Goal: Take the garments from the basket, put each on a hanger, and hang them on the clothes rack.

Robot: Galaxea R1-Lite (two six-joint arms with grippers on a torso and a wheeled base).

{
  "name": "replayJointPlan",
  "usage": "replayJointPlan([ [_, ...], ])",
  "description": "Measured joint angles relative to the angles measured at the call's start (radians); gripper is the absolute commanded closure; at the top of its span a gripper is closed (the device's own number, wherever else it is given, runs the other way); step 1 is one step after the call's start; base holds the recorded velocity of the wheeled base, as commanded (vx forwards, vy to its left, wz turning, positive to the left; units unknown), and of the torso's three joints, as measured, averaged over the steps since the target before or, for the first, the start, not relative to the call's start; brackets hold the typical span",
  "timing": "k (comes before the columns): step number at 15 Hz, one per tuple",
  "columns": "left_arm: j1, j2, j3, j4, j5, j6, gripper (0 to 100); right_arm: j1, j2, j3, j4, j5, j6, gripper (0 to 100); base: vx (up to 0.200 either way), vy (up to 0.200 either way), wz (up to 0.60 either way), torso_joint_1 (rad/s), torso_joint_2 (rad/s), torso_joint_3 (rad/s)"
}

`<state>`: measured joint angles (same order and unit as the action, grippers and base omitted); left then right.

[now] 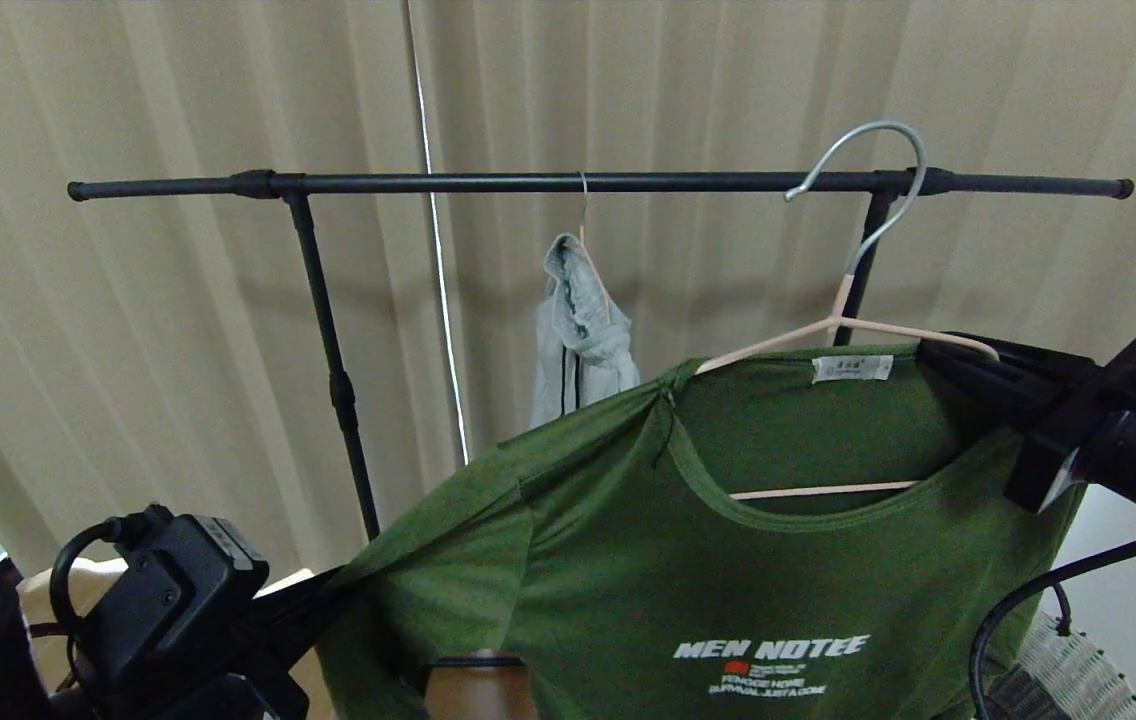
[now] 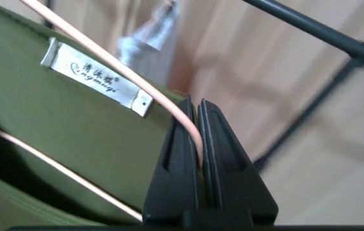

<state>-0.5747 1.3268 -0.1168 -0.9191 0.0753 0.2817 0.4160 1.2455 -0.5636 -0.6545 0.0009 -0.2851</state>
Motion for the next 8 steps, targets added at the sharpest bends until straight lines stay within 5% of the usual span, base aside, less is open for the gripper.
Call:
replayJointPlan([
  [4, 0.030, -0.013, 0.008, 0.000, -0.001, 0.006, 100, -0.013, -0.001, -0.002, 0.000, 0.000, 0.000, 100, 0.000, 0.000, 0.00, 0.000, 0.00, 0.000],
  [5, 0.027, -0.014, 0.007, 0.001, -0.001, 0.006, 0, -0.014, 0.000, -0.002, 0.001, -0.001, 0.000, 100, 0.000, 0.000, 0.00, 0.000, 0.00, 0.000],
  [8, 0.022, -0.023, 0.010, -0.010, -0.005, -0.002, 0, -0.020, 0.000, 0.000, 0.002, -0.015, 0.000, 100, 0.000, 0.000, 0.00, 0.000, 0.00, 0.000],
])
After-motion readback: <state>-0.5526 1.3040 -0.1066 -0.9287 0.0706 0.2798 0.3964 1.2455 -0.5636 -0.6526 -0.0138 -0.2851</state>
